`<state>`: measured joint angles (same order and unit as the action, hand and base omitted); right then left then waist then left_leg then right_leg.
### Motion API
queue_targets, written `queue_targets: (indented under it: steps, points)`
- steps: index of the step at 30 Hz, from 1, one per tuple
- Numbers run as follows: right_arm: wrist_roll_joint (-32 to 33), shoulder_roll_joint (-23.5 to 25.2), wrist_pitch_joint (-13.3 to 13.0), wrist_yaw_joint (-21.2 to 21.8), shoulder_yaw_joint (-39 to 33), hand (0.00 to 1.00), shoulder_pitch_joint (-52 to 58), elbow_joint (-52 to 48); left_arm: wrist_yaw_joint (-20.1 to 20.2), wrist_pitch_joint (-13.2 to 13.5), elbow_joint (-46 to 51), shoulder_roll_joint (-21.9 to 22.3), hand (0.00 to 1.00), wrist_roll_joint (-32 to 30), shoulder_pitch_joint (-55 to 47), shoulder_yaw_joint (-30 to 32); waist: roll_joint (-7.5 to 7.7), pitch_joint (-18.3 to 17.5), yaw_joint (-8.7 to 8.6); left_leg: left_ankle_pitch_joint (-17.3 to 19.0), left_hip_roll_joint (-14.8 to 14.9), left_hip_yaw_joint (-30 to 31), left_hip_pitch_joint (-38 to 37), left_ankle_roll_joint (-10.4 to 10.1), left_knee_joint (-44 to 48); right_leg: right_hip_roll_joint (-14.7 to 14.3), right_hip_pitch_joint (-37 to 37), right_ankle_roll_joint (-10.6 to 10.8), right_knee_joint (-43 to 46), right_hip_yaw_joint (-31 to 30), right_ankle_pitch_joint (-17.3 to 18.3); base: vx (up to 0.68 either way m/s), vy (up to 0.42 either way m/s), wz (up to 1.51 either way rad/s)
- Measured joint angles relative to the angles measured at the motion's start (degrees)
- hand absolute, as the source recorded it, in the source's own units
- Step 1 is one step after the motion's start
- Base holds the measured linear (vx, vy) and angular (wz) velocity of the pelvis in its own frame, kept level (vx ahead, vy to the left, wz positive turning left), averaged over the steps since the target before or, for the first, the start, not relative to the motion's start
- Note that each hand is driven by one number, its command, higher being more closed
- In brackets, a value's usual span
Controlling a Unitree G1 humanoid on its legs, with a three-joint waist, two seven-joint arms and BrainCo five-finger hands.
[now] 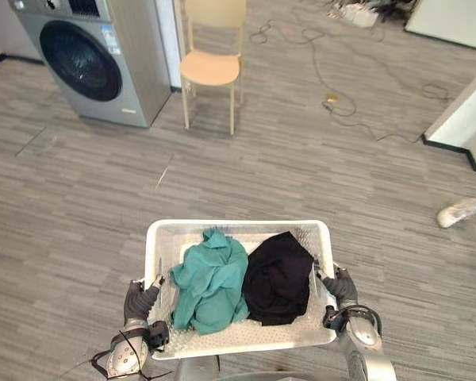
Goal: Pick up the laundry basket with both hands and put the clothes into the washing machine.
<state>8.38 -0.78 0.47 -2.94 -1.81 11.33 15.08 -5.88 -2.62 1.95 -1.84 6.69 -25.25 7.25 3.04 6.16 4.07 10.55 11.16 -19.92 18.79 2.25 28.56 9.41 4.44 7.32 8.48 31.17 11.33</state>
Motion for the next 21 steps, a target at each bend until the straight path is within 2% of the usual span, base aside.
queue_targets:
  steps: [1, 2, 3, 4, 5, 6, 7, 9, 10, 12, 13, 15, 16, 17, 18, 19, 20, 21]
  points:
    - [0.0, -0.2, 0.0, 0.2, -0.1, 1.00, -0.2, 1.5, 0.2, -0.4, -0.3, 0.3, 1.00, 0.1, -0.4, 0.0, 0.21, 0.1, 0.02, 1.8, -0.3, -1.4, -0.4, 0.5, 1.0, 1.5, 0.1, 0.8, 2.8, 1.2, 1.3, 0.33, 0.252, 1.16]
    - [0.0, -0.2, 0.0, 0.4, -0.5, 1.00, -0.8, 3.4, 0.8, -0.5, -0.2, 0.7, 1.00, 1.1, -0.2, 0.0, 0.99, 0.3, -0.10, 4.8, -1.5, -1.8, -1.1, 0.1, 2.6, 5.8, 0.0, 2.5, 11.8, 3.8, 3.6, 0.29, 0.178, 0.95]
    - [-0.1, -0.6, 0.2, 0.4, -0.7, 1.00, -1.5, 4.4, 0.8, -0.8, -0.6, 1.4, 1.00, 1.3, -0.3, 0.0, 0.79, 0.3, -0.07, 6.9, -3.2, -0.9, -1.8, 0.4, 3.6, 10.1, -2.5, 0.0, 22.6, 4.7, 4.0, 0.47, 0.330, 1.07]
    - [-0.1, -1.9, 0.6, 0.5, -0.7, 1.00, -2.5, 5.0, 0.8, -0.9, -0.6, 2.0, 1.00, 1.8, -0.8, 0.0, -0.15, 0.8, -0.21, 8.3, -5.2, 0.6, -4.3, 1.0, 3.6, 14.6, -6.3, -10.3, 36.0, 2.0, -0.5, 0.31, 0.243, 0.74]
    - [-0.1, -1.9, 0.7, 0.6, -0.6, 1.00, -2.9, 5.4, 0.8, -0.9, -0.5, 1.9, 1.00, 1.8, -1.1, 0.0, -0.63, 1.1, -0.19, 8.7, -5.9, 1.6, -6.1, 1.2, 2.9, 15.4, -8.7, -13.2, 41.0, -1.6, -5.2, 0.56, 0.308, 0.85]
    - [-0.1, -1.0, 0.7, 0.6, -0.8, 1.00, -3.0, 6.8, 0.7, -0.9, -0.4, 0.8, 1.00, 1.8, -1.2, 0.1, -1.46, 1.5, -0.42, 9.4, -6.5, 3.8, -9.2, 1.9, 1.0, 14.9, -12.3, -9.2, 48.9, -8.6, -7.0, 0.55, 0.146, 1.02]
    - [-0.1, 0.4, 0.7, 0.7, -0.6, 1.00, -3.1, 6.9, 0.5, -0.9, -0.4, -0.6, 1.00, 1.8, -1.0, 0.4, -1.41, 1.5, -0.76, 9.5, -7.5, 6.6, -12.9, 2.0, -2.6, 11.9, -16.6, -6.9, 54.5, -10.8, -2.6, 0.67, 0.163, 1.03]
    - [-0.1, 1.0, 0.7, 0.8, -0.6, 1.00, -3.1, 6.4, 0.5, -0.7, -0.2, -0.8, 1.00, 1.8, -1.0, 1.0, -1.93, 1.8, -1.43, 9.5, -7.8, 8.9, -15.8, 1.9, -5.7, 9.1, -19.7, -7.1, 53.5, -10.7, 0.3, 0.46, 0.061, 0.82]
    - [-0.1, 1.1, 0.7, 0.9, -0.6, 1.00, -2.9, 5.7, 0.5, -0.5, -0.2, -0.8, 1.00, 1.8, -0.8, 1.2, -2.56, 2.1, -2.13, 9.5, -8.0, 10.7, -18.9, 1.9, -8.4, 6.3, -22.9, -7.2, 49.7, -10.4, 2.7, 0.59, 0.030, 0.94]
    - [0.0, 0.7, 0.7, 0.8, -0.9, 1.00, -2.9, 4.5, 0.6, -0.5, -0.2, -0.7, 1.00, 1.8, -0.2, 1.0, -3.93, 2.7, -3.26, 9.4, -7.7, 12.4, -23.3, 1.6, -12.1, 2.9, -27.5, -7.7, 36.1, -10.3, 3.0, 0.68, 0.000, 0.88]
    - [0.0, 0.3, 0.7, 0.6, -1.2, 1.00, -2.7, 3.7, 0.6, -0.5, -0.7, -0.7, 1.00, 1.8, 1.0, -0.1, -4.95, 3.3, -3.41, 9.7, -7.2, 13.2, -26.4, -0.2, -14.5, 0.8, -29.8, -5.5, 23.3, -11.3, 0.0, 0.64, -0.032, 0.65]
    - [0.1, 0.3, 0.6, 0.3, -1.7, 1.00, -1.8, 2.0, 0.7, -0.4, -2.2, -1.0, 1.00, 1.7, 3.1, -0.3, -4.28, 3.2, -3.47, 11.0, -7.3, 14.0, -32.0, -3.7, -17.4, -1.4, -30.6, -3.2, 3.8, -12.4, -9.9, 0.70, -0.085, 0.68]
    - [0.1, 0.2, 0.6, 0.4, -1.6, 1.00, -1.3, 1.7, 0.7, -0.4, -2.5, -1.0, 1.00, 1.7, 3.1, -0.3, -4.15, 3.1, -3.71, 11.8, -7.2, 14.7, -33.9, -5.0, -17.1, -1.6, -30.8, -5.5, 4.2, -12.9, -11.7, 0.78, -0.142, 0.68]
    - [0.0, -0.4, 0.5, 0.3, -0.9, 1.00, -1.4, 1.2, 0.7, -0.4, -3.2, 0.3, 1.00, 1.7, 3.4, -0.3, -5.34, 2.9, -4.26, 12.4, -5.4, 15.5, -35.3, -5.9, -12.2, -2.1, -30.7, -10.3, 11.3, -14.2, -16.3, 0.93, -0.206, 0.53]
    - [0.1, -1.6, 0.8, 0.4, -0.6, 1.00, -1.5, 0.5, 0.7, -0.4, -3.0, 1.2, 1.00, 1.5, 3.4, -0.3, -7.35, 2.7, -4.49, 10.7, -1.4, 14.9, -31.5, -5.4, 1.1, -3.2, -29.7, -9.6, 16.9, -12.2, -12.3, 0.94, -0.215, 0.46]
    - [0.1, -2.1, 0.9, 0.3, -0.6, 1.00, -1.2, -0.8, 0.7, -0.3, -3.0, 1.3, 1.00, 1.6, 3.4, -0.2, -8.33, 2.6, -4.75, 7.6, 1.0, 14.9, -28.1, -4.8, 9.5, -4.1, -28.5, -9.8, 18.2, -11.1, -9.9, 0.91, -0.215, 0.14]
    - [0.1, -2.1, 1.1, 0.2, 0.0, 1.00, 0.0, -3.8, 0.7, -0.2, -2.3, 2.0, 1.00, 1.6, 3.2, 0.2, -9.52, 2.5, -4.29, -6.7, 6.1, 14.2, -21.0, -3.8, 24.0, -7.2, -25.8, -11.1, 18.9, -10.9, -6.5, 0.77, -0.170, -0.40]
    - [0.2, -2.0, 1.1, -0.1, 0.2, 1.00, 1.1, -5.7, 0.7, 0.5, -1.9, 2.2, 1.00, 1.7, 2.7, 0.4, -9.64, 2.4, -2.52, -10.9, 10.9, 12.7, -16.2, -3.9, 35.2, -10.2, -22.5, -12.3, 18.0, -11.9, -4.0, 0.78, -0.157, -0.62]
